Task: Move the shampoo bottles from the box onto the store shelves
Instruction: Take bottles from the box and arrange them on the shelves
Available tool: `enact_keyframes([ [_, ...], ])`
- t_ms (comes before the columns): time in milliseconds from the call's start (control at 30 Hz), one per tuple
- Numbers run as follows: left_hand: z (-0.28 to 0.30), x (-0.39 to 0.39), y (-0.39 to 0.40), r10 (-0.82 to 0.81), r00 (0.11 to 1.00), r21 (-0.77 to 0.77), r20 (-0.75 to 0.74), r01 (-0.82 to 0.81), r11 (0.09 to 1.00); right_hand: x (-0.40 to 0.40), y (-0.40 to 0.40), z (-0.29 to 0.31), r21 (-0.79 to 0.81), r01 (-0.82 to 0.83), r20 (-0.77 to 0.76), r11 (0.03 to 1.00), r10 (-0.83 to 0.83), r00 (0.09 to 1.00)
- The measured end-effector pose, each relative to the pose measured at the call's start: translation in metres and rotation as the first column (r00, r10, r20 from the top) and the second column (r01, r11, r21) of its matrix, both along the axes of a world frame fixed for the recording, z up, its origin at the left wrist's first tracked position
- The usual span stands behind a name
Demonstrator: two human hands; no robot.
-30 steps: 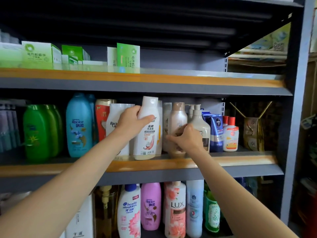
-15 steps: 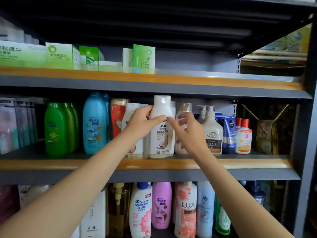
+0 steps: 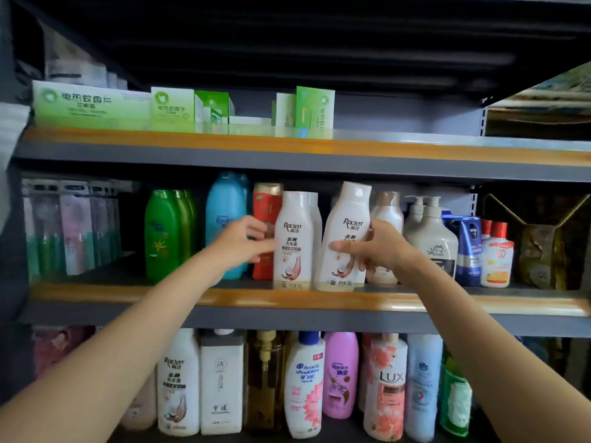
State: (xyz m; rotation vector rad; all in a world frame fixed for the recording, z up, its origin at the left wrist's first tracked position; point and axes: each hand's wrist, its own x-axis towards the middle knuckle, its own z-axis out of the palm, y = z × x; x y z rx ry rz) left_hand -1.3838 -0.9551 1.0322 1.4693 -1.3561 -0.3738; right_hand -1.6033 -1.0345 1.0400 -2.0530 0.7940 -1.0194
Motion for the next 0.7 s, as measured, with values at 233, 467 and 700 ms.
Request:
enact_keyframes([
  [233,-0.016,-0.008,-0.015,-0.064,0.986,0.137,0.157,0.042,0.99,0.0,0.002,0.011,-0.046,-0.022,-0.1,0.999,0.017,0.995],
  [467,-0.02,-0.008,-0.024,-0.075,0.984,0.161,0.164,0.048,0.986,0.001,-0.002,0.009,-0.046,-0.042,-0.097,0.998,0.037,0.995],
  [700,-0.022,-0.012,-0.031,-0.021,0.97,0.144,0.242,-0.014,0.99,0.004,-0.009,0.007,-0.027,-0.046,-0.145,0.999,0.042,0.989],
])
